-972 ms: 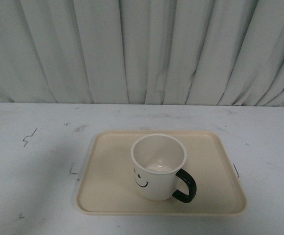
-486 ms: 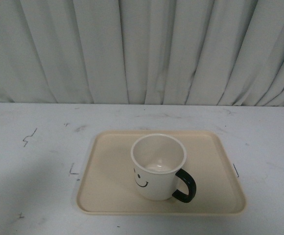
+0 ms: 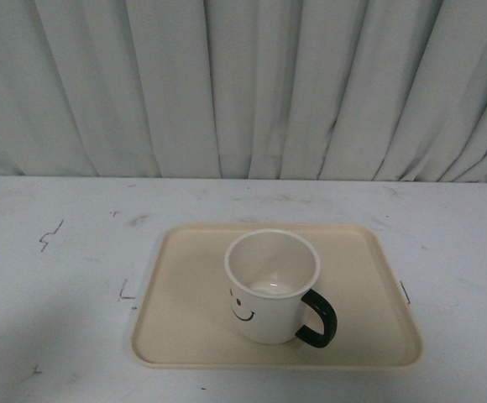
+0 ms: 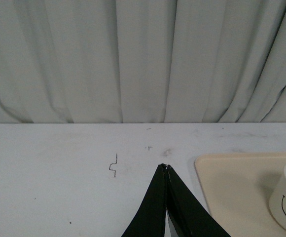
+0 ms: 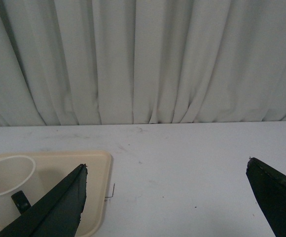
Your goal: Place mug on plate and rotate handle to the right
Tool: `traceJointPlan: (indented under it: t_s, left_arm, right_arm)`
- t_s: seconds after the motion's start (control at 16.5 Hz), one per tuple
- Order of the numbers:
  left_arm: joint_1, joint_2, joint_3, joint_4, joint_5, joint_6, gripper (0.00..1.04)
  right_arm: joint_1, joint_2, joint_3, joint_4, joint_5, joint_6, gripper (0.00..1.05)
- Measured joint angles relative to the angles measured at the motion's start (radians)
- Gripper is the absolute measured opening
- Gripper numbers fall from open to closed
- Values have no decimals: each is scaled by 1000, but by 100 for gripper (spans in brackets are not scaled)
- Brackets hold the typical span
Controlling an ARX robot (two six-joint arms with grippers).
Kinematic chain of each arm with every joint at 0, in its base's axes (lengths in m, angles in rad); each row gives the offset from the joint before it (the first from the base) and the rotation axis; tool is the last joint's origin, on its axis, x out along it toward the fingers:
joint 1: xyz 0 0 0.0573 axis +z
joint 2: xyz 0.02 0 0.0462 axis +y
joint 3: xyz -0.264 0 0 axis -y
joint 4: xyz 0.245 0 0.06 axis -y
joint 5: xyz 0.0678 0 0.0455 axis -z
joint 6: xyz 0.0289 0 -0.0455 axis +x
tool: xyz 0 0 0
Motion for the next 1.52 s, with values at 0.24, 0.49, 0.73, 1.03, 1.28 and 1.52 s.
traceJointPlan:
  t_s: [0.24,0.49,0.73,1.03,1.28,1.52]
  left_arm:
    - [0,-145,0,-126,0,0,2]
    - [0,-240,0,-217,0,0,2]
    - [0,-347,0,-323,0,0,2]
    - [0,-422,0,-399,0,0,2]
    - [0,-591,6,-563,-1,0,2]
    - [0,-591,0,-576,0,-2,22]
  right_arm:
    - [0,0,0,0,0,0,98]
    - [0,0,0,0,0,0,98]
    - [0,0,0,0,0,0,98]
    - [0,0,0,0,0,0,98]
    - [0,0,0,0,0,0,98]
    - [0,0,0,0,0,0,98]
